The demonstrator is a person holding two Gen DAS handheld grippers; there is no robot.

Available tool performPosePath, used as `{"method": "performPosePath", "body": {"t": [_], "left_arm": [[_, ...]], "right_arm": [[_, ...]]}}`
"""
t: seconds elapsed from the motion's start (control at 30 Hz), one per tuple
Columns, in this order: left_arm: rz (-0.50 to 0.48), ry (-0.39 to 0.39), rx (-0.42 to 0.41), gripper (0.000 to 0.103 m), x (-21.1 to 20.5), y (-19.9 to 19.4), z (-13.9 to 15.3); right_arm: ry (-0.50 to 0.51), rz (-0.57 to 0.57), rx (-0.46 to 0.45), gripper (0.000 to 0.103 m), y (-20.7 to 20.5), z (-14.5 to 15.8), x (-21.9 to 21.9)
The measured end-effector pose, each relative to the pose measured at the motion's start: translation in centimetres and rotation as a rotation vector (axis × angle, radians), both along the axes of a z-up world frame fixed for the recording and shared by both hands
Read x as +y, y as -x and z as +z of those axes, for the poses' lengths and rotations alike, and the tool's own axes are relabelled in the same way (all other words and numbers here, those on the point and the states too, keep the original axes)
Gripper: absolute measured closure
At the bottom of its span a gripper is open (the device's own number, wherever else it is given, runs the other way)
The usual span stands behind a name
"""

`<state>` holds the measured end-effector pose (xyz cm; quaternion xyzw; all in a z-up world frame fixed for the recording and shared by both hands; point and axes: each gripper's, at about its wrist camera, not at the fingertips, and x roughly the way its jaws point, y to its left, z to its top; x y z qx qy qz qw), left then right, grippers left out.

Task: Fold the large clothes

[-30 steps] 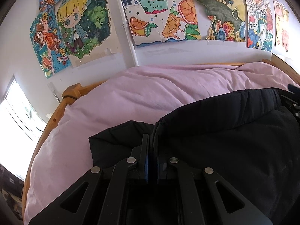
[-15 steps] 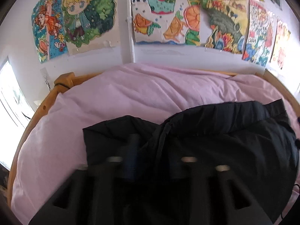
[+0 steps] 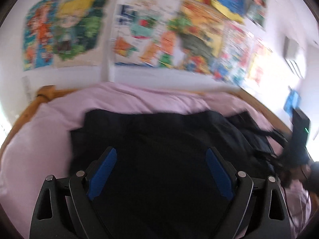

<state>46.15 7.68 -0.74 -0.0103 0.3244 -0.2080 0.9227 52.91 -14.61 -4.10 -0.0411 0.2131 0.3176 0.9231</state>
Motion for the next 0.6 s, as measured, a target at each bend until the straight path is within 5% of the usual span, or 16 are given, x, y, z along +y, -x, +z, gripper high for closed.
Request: {"method": "performPosePath", "body": {"t": [0.1,0.23,0.6], "left_arm": [[-0.082,-0.085,0.017,0.015,-3.8,0.1,-2.0],[-0.047,-0.217,0.004,0.008,-7.2,-1.9,-4.2],[0.138,-0.159,0.069,0.001,-4.6,-9.8,-7.5]], "right_arm": [[0.049,0.022,-0.013,0.006,0.0,-0.6,2.1],[0.103,-0.013,-0.04,0.007,-1.6,-1.2,4.3],[0.164,-0.158,0.042,0.004,-9.8,-3.0,5.8]]}}
